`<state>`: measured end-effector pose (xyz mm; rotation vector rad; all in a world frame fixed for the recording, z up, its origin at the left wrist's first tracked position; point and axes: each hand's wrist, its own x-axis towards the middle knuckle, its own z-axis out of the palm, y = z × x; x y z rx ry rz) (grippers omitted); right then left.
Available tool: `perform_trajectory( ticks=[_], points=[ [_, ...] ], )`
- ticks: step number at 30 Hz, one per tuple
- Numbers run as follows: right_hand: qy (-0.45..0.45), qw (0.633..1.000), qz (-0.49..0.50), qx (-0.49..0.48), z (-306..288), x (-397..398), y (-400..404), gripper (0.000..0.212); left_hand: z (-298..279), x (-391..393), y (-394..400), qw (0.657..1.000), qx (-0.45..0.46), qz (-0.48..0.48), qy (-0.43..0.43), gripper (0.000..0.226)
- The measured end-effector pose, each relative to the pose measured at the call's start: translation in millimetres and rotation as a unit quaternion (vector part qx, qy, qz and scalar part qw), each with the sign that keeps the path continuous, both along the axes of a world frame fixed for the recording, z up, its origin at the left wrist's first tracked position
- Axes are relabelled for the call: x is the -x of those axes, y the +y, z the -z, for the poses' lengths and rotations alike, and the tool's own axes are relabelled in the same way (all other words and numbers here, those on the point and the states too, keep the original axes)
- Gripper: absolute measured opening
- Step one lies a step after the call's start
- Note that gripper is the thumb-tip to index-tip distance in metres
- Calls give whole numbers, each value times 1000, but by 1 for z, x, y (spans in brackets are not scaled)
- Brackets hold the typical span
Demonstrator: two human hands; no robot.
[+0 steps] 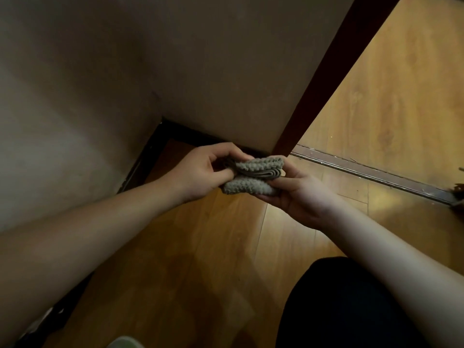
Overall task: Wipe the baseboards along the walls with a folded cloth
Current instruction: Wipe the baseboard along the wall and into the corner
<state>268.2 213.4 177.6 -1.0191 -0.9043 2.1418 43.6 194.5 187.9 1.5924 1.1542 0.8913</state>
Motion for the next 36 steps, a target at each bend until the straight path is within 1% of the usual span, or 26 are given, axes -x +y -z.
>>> perform_trajectory(
  ticks=[2,5,7,9,11,12,13,15,17,18,20,21,23,26,30,32,36],
  points=[
    [20,999,-20,21,-2,-1,-2,41,-1,1,-3,999,-17,2,27,44],
    [31,998,-50,31,-9,-2,-7,33,-1,1,-7,995,-67,11,77,45],
    [-8,999,-46,26,-12,0,-9,34,-1,0,-8,990,-92,27,104,39],
    [-57,998,-14,29,-14,2,-11,36,-1,-2,-10,987,-105,35,120,36],
    [-106,994,5,41,-16,0,-11,55,0,-5,-11,986,-98,43,128,37],
    [-134,990,0,39,-17,-2,-12,61,1,-5,-11,987,-79,51,131,38],
    [-158,987,-7,37,-20,-3,-13,63,1,-5,-10,988,-41,67,133,39],
    [-195,980,-18,20,-26,-8,-16,61,-3,-6,-9,983,84,111,120,44],
    [-252,966,-40,-26,-33,-13,-23,62,-6,-13,-9,970,196,122,74,56],
    [-297,951,-56,-65,-36,-17,-27,60,-6,-19,-10,966,221,116,64,60],
    [-373,914,-75,-141,-41,-25,-35,58,-4,-32,-9,965,209,125,96,73],
    [-390,904,-75,-160,-43,-30,-40,57,-3,-39,-10,963,196,142,118,79],
    [-390,903,-65,-167,-47,-39,-47,54,1,-53,-12,959,168,173,152,79],
    [-396,905,-45,-149,-52,-49,-56,50,11,-72,-15,955,103,195,200,67],
    [-415,898,0,-148,-57,-56,-69,46,14,-90,-13,961,54,196,184,56],
    [-424,894,12,-146,-61,-60,-74,45,14,-96,-14,964,35,198,171,54],
    [-435,889,5,-140,-71,-69,-74,44,13,-107,-18,967,46,209,138,55]
  ],
)
